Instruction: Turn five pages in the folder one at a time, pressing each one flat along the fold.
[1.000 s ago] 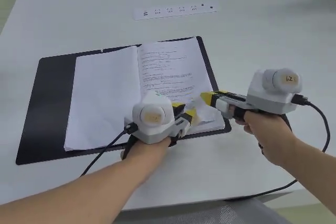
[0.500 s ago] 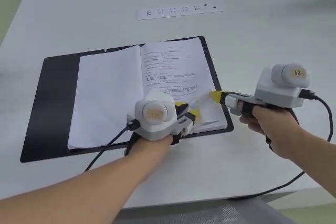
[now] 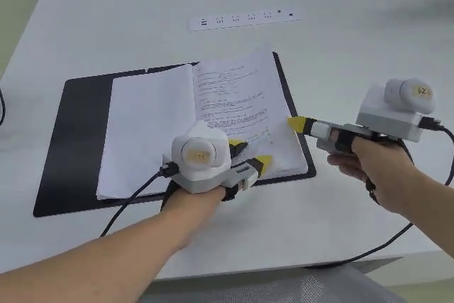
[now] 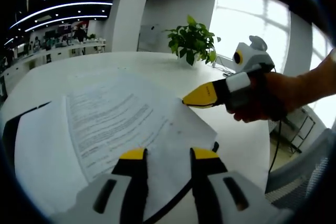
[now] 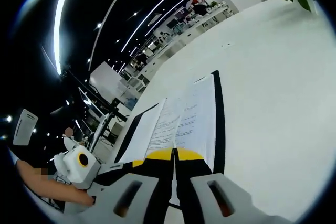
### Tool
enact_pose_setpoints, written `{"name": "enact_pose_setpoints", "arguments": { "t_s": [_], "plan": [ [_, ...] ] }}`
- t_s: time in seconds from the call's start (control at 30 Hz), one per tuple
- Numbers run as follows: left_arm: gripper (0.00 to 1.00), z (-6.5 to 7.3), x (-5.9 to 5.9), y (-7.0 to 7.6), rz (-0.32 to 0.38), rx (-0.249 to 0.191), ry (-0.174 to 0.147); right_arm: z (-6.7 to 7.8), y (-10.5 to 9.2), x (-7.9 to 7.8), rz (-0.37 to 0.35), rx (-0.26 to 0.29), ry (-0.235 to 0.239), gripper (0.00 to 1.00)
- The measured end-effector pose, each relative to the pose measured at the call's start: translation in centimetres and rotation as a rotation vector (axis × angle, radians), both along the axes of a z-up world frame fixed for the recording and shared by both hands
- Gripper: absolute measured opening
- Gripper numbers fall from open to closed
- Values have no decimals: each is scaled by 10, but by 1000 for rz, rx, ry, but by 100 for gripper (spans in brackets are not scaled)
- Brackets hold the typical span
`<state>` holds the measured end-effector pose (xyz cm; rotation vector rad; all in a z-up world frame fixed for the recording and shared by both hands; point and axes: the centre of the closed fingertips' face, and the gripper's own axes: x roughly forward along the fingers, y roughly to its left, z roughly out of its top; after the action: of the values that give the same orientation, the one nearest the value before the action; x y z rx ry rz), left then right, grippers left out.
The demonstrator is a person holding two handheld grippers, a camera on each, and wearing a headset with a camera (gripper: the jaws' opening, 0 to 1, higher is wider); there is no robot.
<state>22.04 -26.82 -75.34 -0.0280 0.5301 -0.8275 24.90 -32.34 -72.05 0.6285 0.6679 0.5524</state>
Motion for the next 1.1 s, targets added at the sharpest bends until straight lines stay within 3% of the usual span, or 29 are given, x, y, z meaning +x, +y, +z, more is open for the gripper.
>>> {"name": "enact_pose_setpoints", "arguments": {
  "t_s": [0.07, 0.27, 0.53, 0.77, 0.9, 1.1],
  "plan": [
    [32, 8, 0, 7, 13, -16, -11, 9, 2, 1, -12, 52, -1, 0],
    [33, 26, 0, 30, 44, -36, -40, 32, 11, 1, -23, 134, -12, 0],
    [33, 53, -2, 74, 110, -70, -80, 69, 43, -1, -10, 251, -33, 0],
    [33, 64, -11, 120, 175, -71, -106, 87, 77, -1, 11, 291, -45, 0],
    [32, 68, -19, 147, 213, -68, -105, 94, 102, -2, 36, 298, -50, 0],
    [32, 69, -26, 187, 272, -62, -110, 91, 140, -3, 87, 274, -43, 0]
  ]
}}
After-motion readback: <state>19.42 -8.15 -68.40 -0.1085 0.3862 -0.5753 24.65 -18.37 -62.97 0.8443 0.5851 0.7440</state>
